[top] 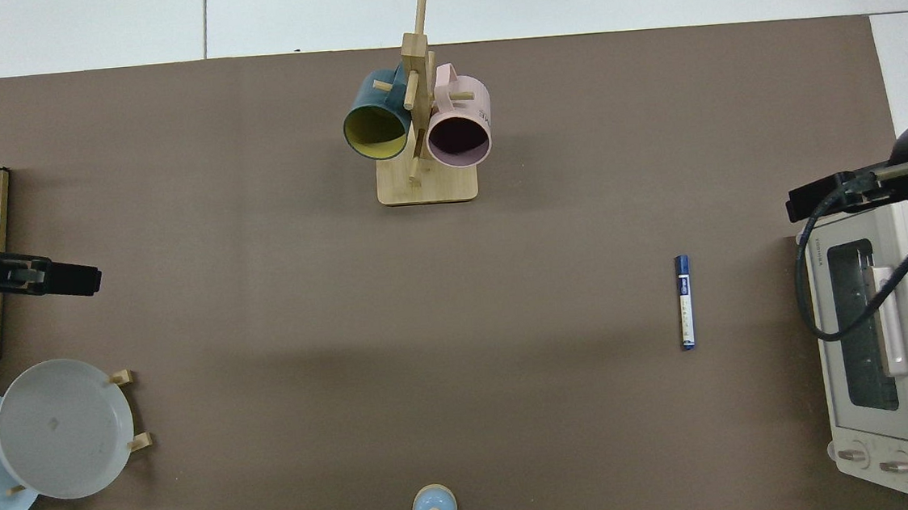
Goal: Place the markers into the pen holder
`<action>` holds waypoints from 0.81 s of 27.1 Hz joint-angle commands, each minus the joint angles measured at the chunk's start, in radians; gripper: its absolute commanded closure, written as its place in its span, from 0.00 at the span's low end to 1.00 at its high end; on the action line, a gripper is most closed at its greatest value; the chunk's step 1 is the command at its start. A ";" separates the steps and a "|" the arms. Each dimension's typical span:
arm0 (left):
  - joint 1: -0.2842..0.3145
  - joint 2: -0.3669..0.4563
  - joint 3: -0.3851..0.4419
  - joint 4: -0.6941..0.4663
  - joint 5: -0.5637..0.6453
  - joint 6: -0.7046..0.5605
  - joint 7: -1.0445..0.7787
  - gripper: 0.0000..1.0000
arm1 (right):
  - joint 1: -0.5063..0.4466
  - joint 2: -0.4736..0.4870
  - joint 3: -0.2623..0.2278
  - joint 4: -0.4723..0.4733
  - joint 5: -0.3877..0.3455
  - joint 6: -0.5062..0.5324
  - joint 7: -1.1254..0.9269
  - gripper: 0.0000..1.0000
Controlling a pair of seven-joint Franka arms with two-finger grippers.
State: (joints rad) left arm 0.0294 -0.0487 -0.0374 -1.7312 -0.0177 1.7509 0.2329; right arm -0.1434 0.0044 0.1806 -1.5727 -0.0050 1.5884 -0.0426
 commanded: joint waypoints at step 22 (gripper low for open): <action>-0.006 0.009 0.011 0.015 0.018 0.001 0.008 0.00 | 0.021 0.002 0.022 -0.024 0.017 0.111 0.107 0.00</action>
State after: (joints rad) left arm 0.0298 -0.0486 -0.0333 -1.7311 -0.0177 1.7509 0.2330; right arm -0.1367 0.0046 0.1987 -1.5748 -0.0039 1.6269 -0.0226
